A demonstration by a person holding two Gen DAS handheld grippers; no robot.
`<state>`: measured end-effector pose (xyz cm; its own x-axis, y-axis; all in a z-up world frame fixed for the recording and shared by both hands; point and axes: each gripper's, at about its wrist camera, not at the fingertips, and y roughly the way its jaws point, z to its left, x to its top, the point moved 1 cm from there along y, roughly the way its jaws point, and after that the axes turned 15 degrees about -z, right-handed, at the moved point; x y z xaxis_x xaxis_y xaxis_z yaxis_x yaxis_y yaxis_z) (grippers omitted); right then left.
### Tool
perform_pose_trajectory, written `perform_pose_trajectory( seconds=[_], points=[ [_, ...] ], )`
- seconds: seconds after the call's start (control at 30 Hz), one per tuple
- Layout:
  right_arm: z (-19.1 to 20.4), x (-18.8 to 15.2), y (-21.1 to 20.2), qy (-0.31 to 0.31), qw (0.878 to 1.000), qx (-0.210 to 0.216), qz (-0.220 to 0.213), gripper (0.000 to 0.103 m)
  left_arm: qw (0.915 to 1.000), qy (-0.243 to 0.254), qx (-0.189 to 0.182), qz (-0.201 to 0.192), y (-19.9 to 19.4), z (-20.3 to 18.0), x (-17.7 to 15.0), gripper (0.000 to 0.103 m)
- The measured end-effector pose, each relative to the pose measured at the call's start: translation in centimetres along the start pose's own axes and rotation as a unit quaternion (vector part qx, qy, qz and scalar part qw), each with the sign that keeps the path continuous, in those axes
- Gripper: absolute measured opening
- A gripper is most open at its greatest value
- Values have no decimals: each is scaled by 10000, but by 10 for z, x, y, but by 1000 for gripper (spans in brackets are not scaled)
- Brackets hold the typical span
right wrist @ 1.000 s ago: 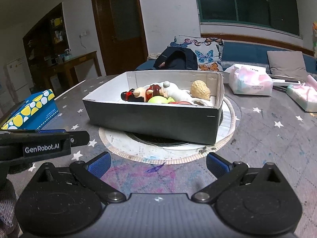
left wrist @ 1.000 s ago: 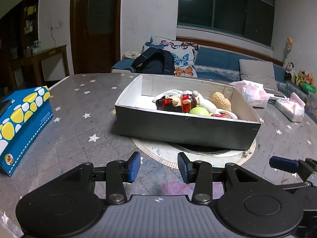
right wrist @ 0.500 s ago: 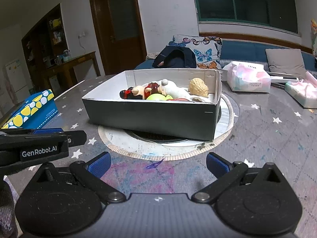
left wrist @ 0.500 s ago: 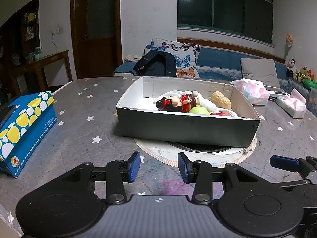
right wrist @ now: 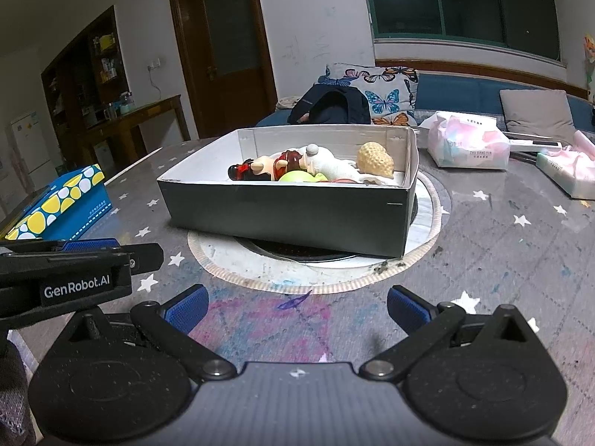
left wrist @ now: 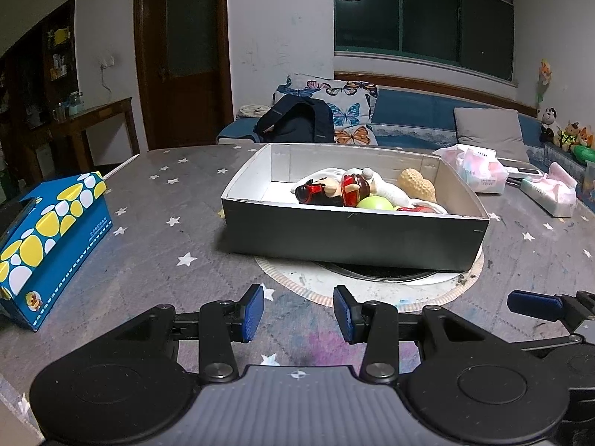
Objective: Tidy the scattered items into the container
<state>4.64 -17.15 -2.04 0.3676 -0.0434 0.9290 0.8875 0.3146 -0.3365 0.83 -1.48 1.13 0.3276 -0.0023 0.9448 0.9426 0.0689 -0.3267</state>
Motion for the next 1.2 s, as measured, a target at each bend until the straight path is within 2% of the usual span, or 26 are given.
perform_pose_trajectory(
  seconds=[1.2],
  points=[
    [-1, -2, 5, -262, 9994, -232, -60, 103, 9999, 72, 111, 45, 7, 2, -5, 44]
  ],
)
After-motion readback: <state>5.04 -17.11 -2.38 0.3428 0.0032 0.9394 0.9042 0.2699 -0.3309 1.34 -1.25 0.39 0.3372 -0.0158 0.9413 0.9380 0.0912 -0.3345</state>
